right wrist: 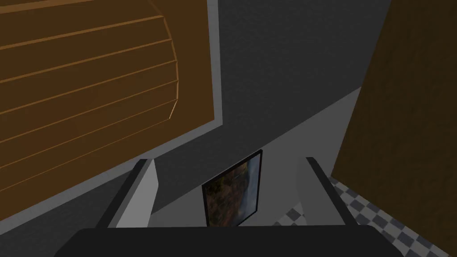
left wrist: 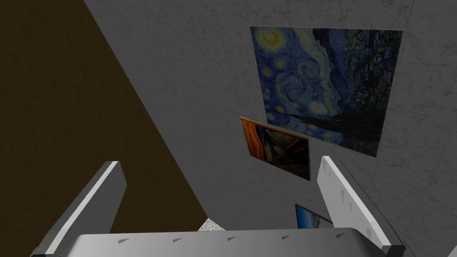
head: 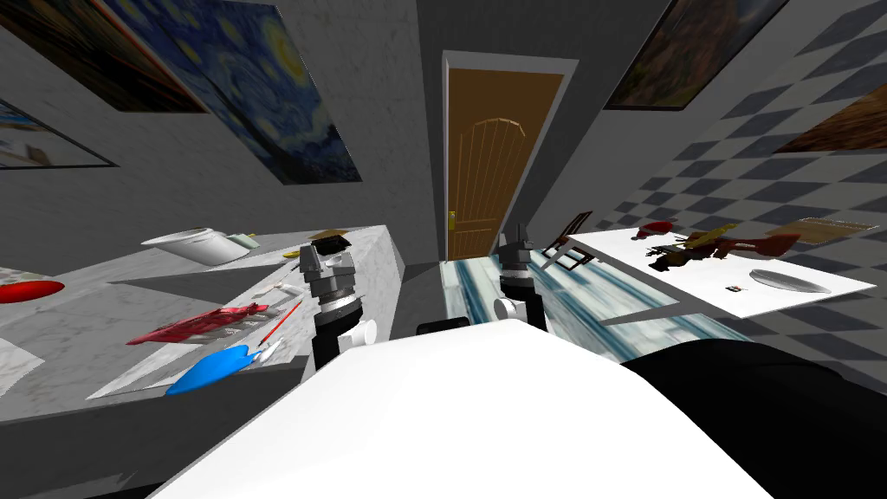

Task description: Pull the door open

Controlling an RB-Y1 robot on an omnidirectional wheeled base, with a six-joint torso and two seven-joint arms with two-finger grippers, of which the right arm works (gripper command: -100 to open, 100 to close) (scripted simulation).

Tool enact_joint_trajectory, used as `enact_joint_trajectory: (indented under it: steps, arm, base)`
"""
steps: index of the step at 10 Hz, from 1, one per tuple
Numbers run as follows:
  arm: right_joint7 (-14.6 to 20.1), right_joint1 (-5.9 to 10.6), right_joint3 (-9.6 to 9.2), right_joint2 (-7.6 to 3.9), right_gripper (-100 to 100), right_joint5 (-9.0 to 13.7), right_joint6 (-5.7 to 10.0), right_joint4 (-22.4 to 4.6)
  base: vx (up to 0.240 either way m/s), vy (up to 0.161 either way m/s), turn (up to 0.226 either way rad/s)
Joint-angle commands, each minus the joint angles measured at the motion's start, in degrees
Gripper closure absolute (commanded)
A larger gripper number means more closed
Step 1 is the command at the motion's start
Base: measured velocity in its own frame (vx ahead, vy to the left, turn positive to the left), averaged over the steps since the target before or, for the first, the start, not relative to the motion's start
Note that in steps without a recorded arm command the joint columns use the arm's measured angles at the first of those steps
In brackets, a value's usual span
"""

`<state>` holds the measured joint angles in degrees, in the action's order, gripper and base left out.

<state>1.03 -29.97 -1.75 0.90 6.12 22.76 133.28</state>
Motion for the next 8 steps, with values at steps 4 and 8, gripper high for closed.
enact_joint_trajectory:
  steps: [4,8]
  arm:
    - [-4.2,1.65,1.03,-1.32,-100,-2.29,-0.27,-3.85]
    - [-8.79,3.45,2.15,-2.44,-100,-4.78,-0.56,-8.06]
  base:
    - [0.167,-0.009,0.019]
    - [0.149,0.007,0.021]
